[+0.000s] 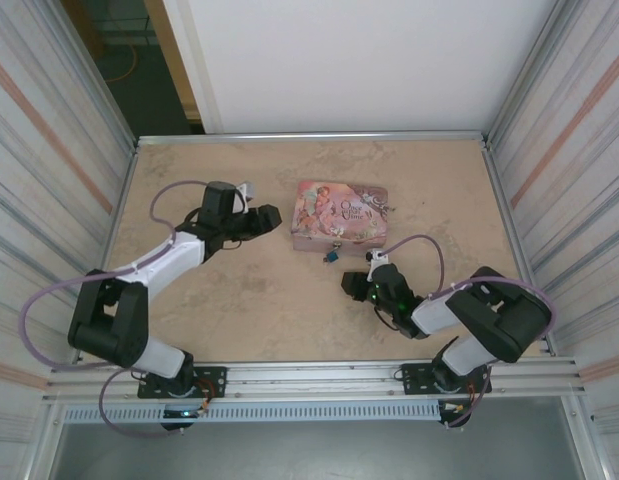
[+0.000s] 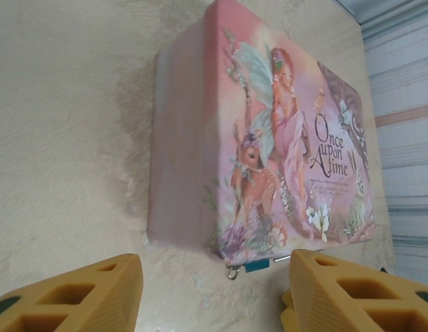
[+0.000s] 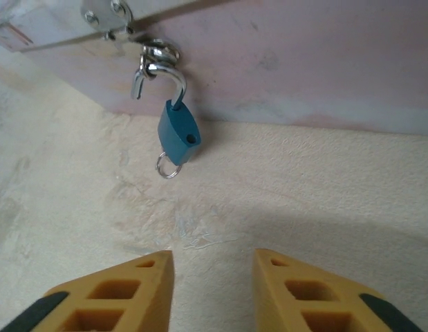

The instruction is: Unlock the padlock with the key

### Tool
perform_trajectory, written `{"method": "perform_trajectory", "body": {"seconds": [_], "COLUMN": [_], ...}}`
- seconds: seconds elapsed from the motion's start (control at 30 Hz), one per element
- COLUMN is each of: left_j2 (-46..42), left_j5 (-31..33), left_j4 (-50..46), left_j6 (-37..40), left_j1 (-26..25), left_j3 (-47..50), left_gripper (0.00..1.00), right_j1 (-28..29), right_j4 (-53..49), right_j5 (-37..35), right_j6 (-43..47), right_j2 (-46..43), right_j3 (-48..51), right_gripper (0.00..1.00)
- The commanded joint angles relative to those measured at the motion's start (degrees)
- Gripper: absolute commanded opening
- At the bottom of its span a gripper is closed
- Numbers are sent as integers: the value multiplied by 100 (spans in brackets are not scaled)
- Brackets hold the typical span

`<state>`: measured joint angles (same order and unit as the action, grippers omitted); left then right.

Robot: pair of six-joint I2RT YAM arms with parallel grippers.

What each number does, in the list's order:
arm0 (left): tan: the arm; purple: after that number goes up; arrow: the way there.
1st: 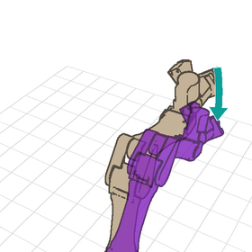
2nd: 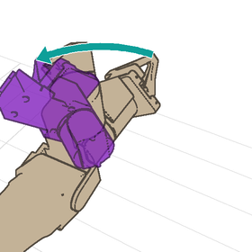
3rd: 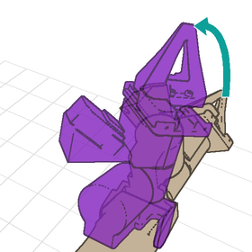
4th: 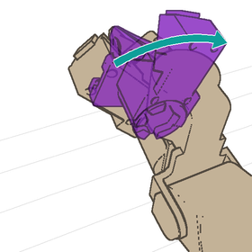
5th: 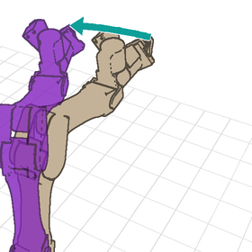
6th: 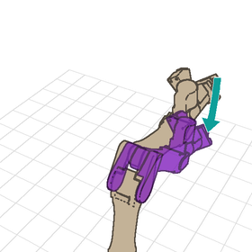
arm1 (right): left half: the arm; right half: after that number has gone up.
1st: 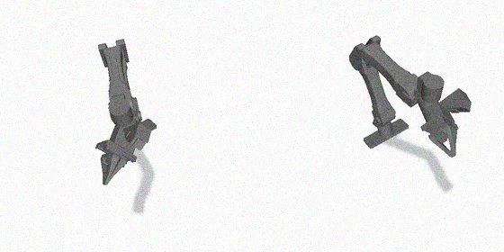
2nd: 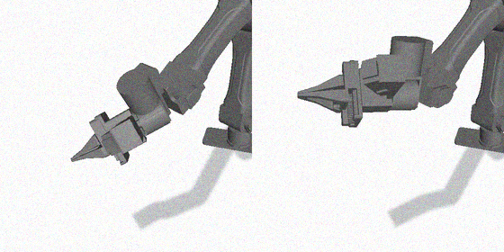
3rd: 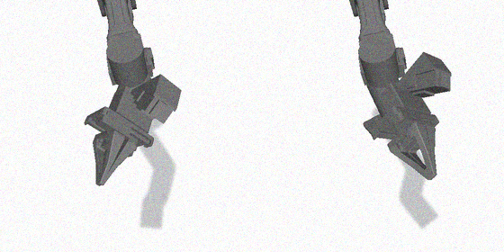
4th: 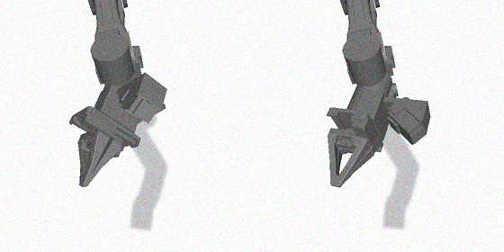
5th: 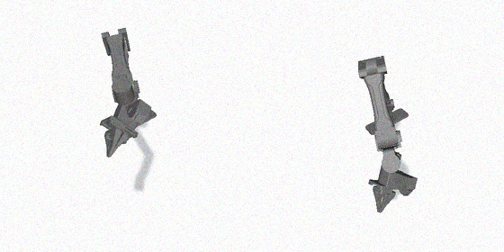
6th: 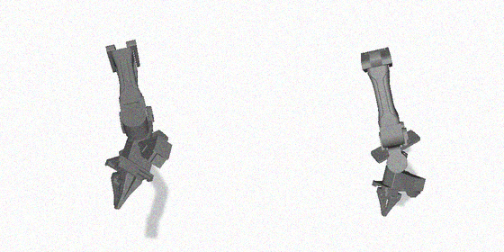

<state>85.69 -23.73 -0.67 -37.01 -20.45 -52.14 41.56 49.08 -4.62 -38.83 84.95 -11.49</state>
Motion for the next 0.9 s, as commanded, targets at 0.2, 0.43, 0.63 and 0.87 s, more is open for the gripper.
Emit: {"method": "perform_trajectory", "body": {"seconds": [0.2,0.43,0.63,0.87], "left_j2": [1078,1924,2554,2752], "left_j5": [-711,-921,-1271,-1333], "left_j4": [-36,-127,-177,-206], "left_j6": [572,651,607,538], "left_j1": [73,73,-1,-97], "left_j3": [-1078,-1801,-2189,-1936], "left_gripper": [61,61,59,53], "right_j1": [-225,-581,-1014,-1533], "right_j4": [-1377,-2060,-2520,-2718], "right_j5": [-21,828,1597,2201], "right_j6": [349,321,29,-4], "right_j2": [-1535,-2373,-2651,-2685], "right_j3": [-77,-315,-496,-635], "right_gripper": [87,99,99,99]}}
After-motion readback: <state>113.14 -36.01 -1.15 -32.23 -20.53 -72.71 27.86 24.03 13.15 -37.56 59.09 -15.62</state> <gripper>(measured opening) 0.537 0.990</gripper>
